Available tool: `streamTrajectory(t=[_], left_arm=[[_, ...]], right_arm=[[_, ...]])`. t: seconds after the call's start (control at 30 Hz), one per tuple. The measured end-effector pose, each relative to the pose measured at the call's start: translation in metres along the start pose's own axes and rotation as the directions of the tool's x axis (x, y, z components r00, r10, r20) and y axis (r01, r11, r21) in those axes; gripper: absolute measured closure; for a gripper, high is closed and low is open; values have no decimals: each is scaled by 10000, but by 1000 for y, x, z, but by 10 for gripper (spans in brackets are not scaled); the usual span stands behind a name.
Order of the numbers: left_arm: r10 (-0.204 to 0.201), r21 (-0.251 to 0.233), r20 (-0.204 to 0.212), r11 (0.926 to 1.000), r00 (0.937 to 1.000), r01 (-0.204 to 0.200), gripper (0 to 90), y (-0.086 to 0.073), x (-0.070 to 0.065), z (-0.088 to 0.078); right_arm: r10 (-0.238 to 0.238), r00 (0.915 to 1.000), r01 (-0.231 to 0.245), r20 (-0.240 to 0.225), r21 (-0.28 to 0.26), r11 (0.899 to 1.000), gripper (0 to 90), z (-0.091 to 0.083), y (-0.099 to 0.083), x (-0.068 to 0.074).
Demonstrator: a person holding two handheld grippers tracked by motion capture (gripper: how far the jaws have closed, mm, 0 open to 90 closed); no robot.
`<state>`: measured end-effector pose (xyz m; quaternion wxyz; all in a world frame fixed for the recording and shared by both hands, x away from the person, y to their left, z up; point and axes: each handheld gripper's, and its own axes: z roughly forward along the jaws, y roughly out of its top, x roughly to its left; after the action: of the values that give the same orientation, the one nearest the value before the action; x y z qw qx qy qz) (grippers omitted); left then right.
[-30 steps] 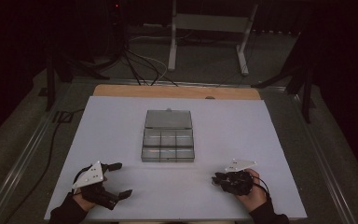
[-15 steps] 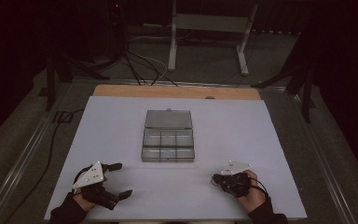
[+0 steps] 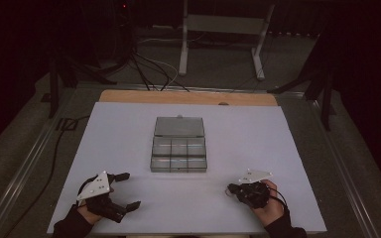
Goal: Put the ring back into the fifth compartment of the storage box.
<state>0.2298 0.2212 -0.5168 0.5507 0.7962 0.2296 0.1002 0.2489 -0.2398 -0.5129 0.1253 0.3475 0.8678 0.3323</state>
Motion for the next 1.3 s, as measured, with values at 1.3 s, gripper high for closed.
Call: streamTrajectory(t=[1.3], left_arm=[[51,24,-33,10000,10000,-50,10,0,-1,0]], right_arm=[[643,9973,-666,-343,-715,9952,867,-22,13,-8]])
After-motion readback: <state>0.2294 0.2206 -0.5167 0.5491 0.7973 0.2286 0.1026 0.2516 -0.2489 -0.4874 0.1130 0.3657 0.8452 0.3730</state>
